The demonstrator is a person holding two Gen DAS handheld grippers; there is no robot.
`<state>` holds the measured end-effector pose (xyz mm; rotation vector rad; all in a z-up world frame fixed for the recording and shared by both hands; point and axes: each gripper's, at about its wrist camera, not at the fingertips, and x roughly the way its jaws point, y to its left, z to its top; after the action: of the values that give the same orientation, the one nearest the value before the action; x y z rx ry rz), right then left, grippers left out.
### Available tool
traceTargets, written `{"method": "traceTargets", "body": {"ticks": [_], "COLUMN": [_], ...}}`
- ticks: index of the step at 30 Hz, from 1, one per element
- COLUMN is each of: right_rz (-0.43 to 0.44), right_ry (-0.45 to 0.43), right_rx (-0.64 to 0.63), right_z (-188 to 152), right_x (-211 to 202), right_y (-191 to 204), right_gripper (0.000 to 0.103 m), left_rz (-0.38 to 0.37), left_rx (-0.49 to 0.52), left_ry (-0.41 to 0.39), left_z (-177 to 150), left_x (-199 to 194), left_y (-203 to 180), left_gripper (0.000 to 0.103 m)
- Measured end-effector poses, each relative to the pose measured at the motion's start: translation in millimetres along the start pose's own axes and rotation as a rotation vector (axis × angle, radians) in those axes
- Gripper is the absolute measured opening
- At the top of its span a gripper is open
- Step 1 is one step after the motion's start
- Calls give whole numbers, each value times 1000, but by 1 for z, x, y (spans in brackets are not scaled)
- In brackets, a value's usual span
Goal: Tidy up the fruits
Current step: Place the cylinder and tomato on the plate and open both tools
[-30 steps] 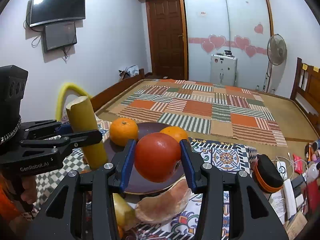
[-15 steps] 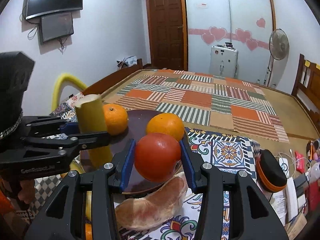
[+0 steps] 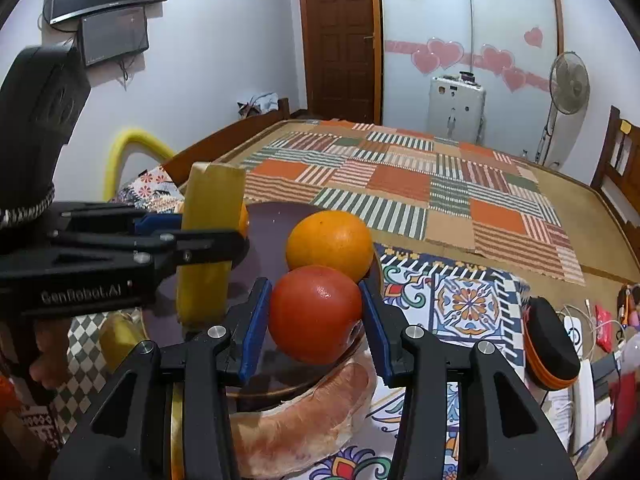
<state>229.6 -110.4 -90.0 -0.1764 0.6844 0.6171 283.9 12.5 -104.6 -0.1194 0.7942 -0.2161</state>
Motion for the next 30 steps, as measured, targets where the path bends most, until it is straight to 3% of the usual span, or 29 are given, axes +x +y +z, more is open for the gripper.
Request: {"method": "traceTargets", "body": {"ticks": [6,14,17,30], "right_rz": [-7,-6,-21,-78], "right_ry": [36,19,-14,-94], "right_rx": [-23,-31,-30,-53], "right_z": [-2,-2,0,-5], "right_x": [9,4,-3,-46], "right_y": [4,7,8,20], "right_gripper": [43,46,58,59], "left_rz": [50,53,54,94], "left_rx": [30,34,35,84], "left_ry": [3,-15,-28,-103], "left_z": [-1,-4,-8,-27], "left_x": [6,-2,-10,-71], "left_y": [-3,-2,-1,-4], "left_gripper": [34,34,34,38]}}
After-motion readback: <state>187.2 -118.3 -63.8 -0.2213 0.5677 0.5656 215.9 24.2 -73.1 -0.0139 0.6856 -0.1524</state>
